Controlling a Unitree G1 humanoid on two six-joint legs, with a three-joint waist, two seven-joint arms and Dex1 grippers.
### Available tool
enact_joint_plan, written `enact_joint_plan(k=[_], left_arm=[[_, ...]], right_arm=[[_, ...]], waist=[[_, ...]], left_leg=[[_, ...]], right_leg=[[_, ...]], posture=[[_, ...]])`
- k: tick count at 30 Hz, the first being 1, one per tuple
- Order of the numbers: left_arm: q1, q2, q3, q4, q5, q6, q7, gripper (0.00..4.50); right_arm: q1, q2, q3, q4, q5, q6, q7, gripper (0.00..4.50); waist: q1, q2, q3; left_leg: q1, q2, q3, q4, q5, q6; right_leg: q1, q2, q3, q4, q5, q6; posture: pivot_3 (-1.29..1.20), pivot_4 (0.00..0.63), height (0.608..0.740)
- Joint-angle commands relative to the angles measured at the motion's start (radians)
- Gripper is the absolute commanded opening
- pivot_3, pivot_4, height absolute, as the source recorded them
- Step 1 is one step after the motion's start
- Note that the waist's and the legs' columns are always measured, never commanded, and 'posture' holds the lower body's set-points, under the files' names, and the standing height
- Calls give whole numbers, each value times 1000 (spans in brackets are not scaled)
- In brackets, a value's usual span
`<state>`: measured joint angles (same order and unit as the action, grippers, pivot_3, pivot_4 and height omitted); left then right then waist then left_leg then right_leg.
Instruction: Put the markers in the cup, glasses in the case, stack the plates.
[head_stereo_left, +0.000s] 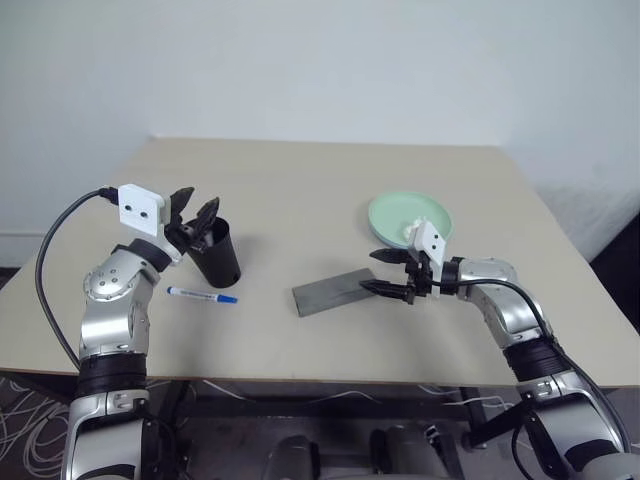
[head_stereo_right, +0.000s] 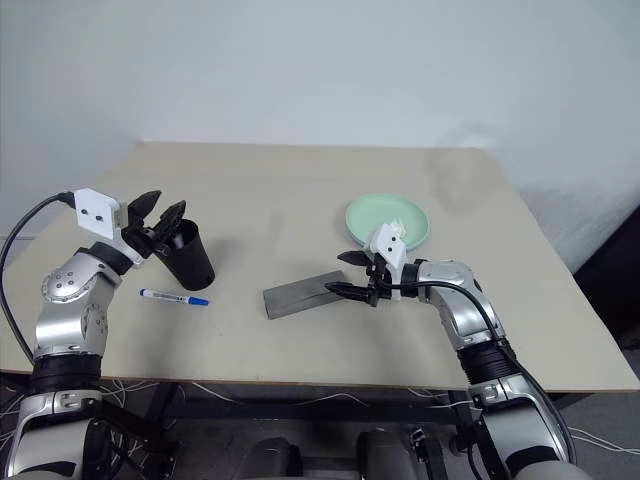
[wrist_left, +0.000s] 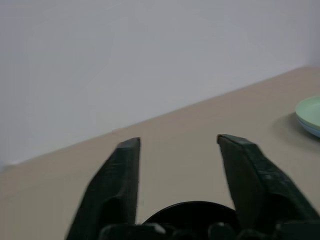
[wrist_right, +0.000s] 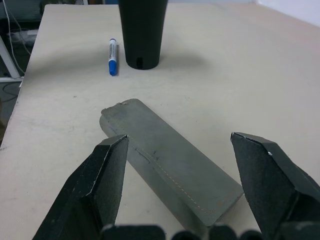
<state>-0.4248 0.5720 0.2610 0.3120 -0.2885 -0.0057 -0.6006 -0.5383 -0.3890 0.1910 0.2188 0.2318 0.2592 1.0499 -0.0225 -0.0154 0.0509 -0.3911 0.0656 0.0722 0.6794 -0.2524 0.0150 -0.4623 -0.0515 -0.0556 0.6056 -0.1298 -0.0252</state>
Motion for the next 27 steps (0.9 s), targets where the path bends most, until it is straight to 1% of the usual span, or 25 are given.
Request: enact_joint_plan(k=[1,6,11,14,17,20,23,25,27], left_arm=[[-19,6,12,-12,-4,-19,-3,3479],[-23,29,9,-36,-33,14,-64,3479],[-42,105,27,-63,-123,122,-213,3479],[-66,206,22,-87,-212,269,-368,3479],[-52,338,-42,-134,-239,381,-566,3479],[-48,423,-105,-156,-226,430,-694,3479],[-65,466,-168,-156,-179,429,-759,3479],[-91,492,-264,-126,-75,377,-795,3479],[-131,499,-350,-72,39,308,-801,3479]], right_arm=[[-28,-2,-9,-19,2,-16,3,3556],[-30,0,-8,-20,2,-16,3,3556],[-34,1,-6,-13,0,-17,6,3556],[-40,3,-3,-3,-2,-22,8,3556],[-48,11,-1,11,-4,-30,8,3556],[-54,17,2,21,-6,-36,7,3556],[-57,21,4,28,-6,-43,6,3556],[-57,23,6,30,-6,-45,6,3556],[-59,24,7,32,-6,-47,6,3556]], waist=[[0,0,0],[0,0,0],[-1,0,0],[-1,0,0],[-7,0,0],[-9,0,1],[-8,0,1],[-7,0,1],[-7,0,1]], left_leg=[[0,0,0,0,0,0],[0,0,0,0,0,0],[0,0,0,0,0,0],[-1,1,0,0,0,0],[-1,1,0,-1,0,0],[0,0,0,-2,-1,-1],[-1,1,0,-2,-1,-1],[-1,1,0,-2,-1,-1],[-1,1,0,-2,-1,-1]], right_leg=[[0,0,0,0,0,0],[0,0,0,0,0,0],[-1,0,0,0,0,0],[-1,0,-1,0,0,0],[-2,0,-1,0,0,0],[-2,0,-1,-1,0,0],[-2,0,-1,-1,0,0],[-2,0,-1,-1,0,0],[-2,0,-1,-1,0,0]], posture=[[0,0,740],[0,0,740],[0,0,740],[0,0,740],[0,0,740],[0,0,740],[0,0,740],[0,0,740],[0,0,740]])
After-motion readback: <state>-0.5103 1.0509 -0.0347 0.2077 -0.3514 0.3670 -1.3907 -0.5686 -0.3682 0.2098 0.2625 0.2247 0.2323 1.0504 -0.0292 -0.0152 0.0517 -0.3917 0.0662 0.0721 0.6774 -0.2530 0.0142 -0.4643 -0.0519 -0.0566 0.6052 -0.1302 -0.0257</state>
